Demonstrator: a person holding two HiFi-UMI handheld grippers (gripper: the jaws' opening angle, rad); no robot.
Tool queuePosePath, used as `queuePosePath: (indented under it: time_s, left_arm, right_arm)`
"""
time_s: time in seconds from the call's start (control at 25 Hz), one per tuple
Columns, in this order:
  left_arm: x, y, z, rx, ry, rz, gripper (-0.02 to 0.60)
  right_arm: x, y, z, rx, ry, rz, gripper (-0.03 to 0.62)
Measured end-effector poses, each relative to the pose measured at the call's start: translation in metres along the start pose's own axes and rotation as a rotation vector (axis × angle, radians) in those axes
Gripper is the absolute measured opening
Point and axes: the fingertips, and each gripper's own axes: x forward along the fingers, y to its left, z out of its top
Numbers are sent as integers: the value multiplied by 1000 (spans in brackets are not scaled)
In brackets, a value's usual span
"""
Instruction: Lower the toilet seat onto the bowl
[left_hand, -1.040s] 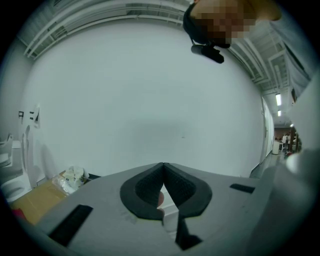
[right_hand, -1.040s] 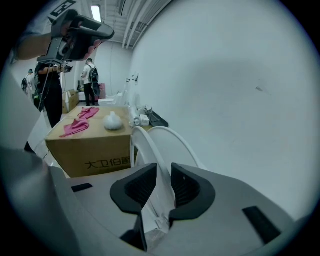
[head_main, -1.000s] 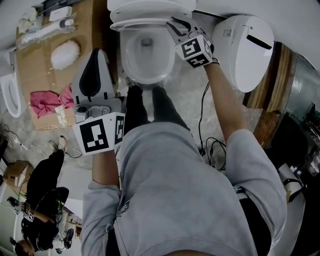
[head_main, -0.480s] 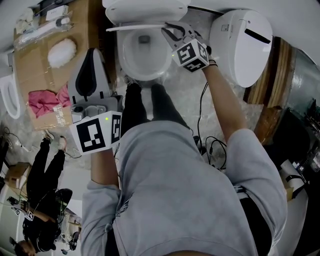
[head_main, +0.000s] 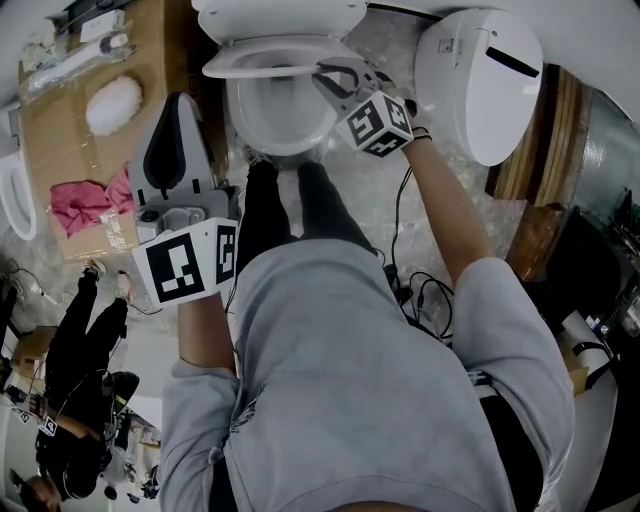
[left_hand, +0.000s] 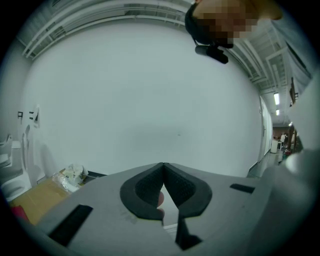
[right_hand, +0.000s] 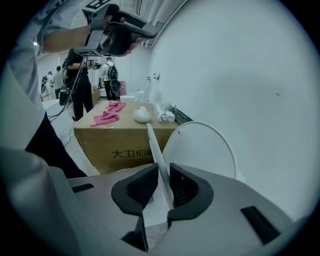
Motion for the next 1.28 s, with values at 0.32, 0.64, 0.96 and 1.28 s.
queuePosePath:
  time_s: [0.32, 0.64, 0.96, 1.28]
  left_arm:
    - [-1, -11, -11, -2, 5, -4, 0]
    - [2, -9, -24, -12, 21, -7, 0]
    - [3, -8, -34, -14, 29, -2, 0]
    - [1, -8, -47, -5, 43, 2, 0]
  right_arm:
    - [-6, 31, -13, -2, 5, 101, 61]
    - [-1, 63, -23, -43, 31, 167, 61]
    - [1, 97, -39, -55, 53, 239, 67]
    - [3, 122, -53, -102, 80, 278, 69]
